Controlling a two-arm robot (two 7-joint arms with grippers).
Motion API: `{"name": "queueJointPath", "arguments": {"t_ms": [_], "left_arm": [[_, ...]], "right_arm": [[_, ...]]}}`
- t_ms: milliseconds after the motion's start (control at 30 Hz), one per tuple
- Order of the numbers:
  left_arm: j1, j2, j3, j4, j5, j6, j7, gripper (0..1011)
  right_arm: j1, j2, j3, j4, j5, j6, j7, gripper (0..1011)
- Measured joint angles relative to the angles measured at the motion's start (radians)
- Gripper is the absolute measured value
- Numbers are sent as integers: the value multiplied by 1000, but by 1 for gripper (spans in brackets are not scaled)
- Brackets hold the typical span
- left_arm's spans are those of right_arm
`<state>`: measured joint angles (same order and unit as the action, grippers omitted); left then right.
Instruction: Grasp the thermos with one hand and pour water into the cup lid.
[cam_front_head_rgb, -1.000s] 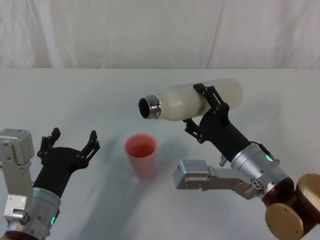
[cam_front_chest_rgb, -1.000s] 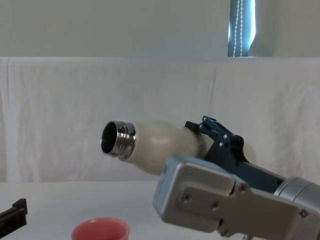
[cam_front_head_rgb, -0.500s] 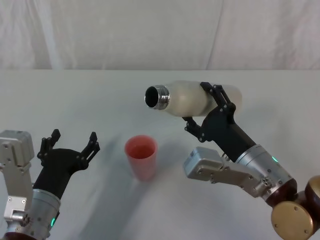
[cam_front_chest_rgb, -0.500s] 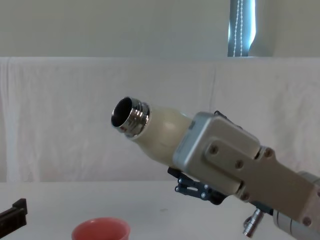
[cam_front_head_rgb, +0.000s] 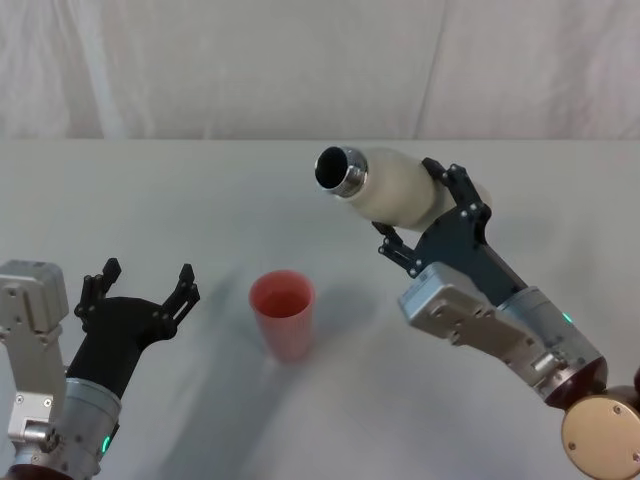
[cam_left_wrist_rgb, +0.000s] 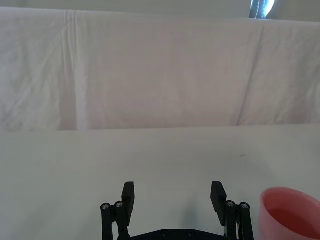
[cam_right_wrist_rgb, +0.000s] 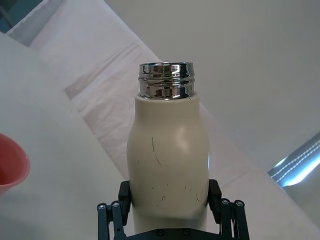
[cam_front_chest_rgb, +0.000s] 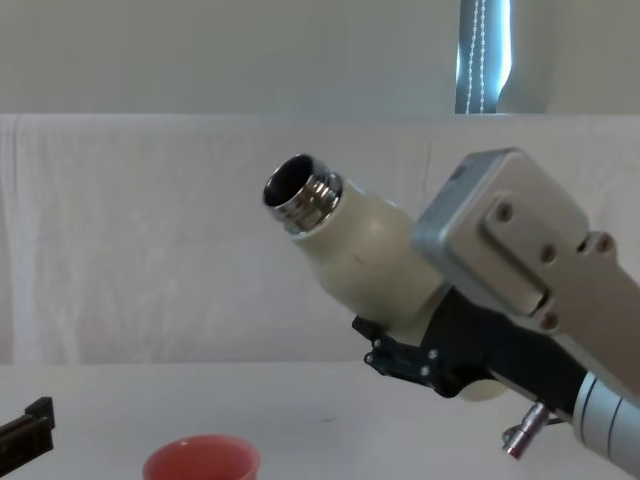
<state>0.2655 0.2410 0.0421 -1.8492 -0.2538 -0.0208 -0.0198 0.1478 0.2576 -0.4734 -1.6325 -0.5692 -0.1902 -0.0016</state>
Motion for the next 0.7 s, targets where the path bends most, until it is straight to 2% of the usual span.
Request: {"name": "queueJointPath", "arguments": {"t_ms": [333, 467, 700], "left_arm": [[0, 0, 0, 0, 0, 0, 0, 1001], [0, 0, 0, 0, 0, 0, 0, 1001], [0, 0, 0, 0, 0, 0, 0, 1001]], "right_arm": [[-33, -24, 55, -19, 105, -9, 35, 951], [-51, -40, 84, -29, 165, -9, 53, 951], [-75, -52, 119, -42, 214, -4, 69, 951]]}}
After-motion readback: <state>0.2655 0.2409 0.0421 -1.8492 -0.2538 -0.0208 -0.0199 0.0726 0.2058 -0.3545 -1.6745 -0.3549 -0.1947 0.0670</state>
